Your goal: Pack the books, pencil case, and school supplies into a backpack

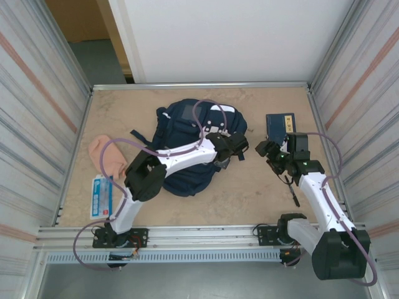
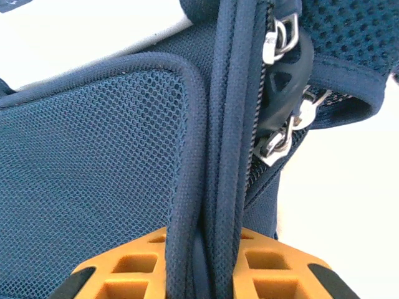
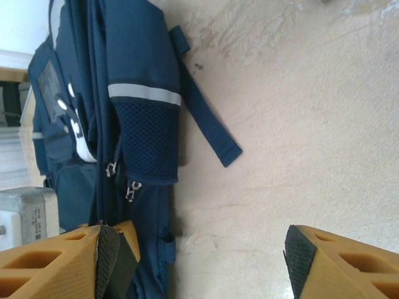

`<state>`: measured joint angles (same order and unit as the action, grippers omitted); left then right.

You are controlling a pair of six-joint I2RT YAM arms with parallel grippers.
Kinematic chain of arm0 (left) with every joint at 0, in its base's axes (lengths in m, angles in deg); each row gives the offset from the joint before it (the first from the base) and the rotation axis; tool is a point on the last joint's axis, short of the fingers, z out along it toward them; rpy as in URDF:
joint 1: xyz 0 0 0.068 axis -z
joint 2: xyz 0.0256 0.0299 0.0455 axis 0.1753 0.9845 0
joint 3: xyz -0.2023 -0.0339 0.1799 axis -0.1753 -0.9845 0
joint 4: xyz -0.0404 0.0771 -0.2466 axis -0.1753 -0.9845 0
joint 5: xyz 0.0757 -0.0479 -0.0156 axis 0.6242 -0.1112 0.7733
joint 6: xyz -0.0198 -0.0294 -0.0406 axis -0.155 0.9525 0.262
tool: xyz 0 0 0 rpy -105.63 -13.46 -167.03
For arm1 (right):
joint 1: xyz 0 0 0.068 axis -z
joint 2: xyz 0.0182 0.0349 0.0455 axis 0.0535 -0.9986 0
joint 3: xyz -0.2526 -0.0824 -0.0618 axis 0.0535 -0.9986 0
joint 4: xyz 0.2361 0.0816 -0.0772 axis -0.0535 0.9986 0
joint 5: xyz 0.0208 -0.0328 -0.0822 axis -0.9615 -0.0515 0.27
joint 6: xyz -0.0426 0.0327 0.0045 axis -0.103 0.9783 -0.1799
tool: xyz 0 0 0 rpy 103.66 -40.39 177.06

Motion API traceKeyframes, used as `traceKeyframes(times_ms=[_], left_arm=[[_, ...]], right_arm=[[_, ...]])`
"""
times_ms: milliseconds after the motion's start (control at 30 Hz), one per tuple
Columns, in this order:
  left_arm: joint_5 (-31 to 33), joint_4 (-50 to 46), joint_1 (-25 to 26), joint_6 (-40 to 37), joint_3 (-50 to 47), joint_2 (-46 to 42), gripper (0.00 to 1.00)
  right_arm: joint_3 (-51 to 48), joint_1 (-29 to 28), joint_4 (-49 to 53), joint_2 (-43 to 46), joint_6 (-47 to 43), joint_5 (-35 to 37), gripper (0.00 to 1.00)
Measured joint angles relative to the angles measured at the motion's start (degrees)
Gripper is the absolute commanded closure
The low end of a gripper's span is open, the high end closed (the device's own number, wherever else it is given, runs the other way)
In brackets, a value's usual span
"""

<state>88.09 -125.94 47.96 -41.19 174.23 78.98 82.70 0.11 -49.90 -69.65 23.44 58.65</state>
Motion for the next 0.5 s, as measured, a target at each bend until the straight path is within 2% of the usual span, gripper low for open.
traceKeyframes(times_ms=[100, 367, 433, 500], left_arm=[[-7.23, 1.31, -1.27, -0.79, -2.93, -3.41, 0.91], [-26.23, 11.39, -6.91, -0.59, -14.93, -12.90, 0.90], [-28.96, 13.27, -8.00, -0.44, -16.44, -13.77, 0.89], [-30.84, 15.19, -8.39, -0.37, -17.92, -14.60, 0.90]], right_arm=[[0.11, -1.18, 0.90, -0.96, -1.25, -1.75, 0.27], [2.03, -10.32, 0.87, -7.87, -2.25, -3.93, 0.31], [2.03, -12.07, -0.24, -9.64, -1.79, -3.98, 0.35], [2.03, -13.55, -2.10, -11.89, -1.31, -3.80, 0.45]])
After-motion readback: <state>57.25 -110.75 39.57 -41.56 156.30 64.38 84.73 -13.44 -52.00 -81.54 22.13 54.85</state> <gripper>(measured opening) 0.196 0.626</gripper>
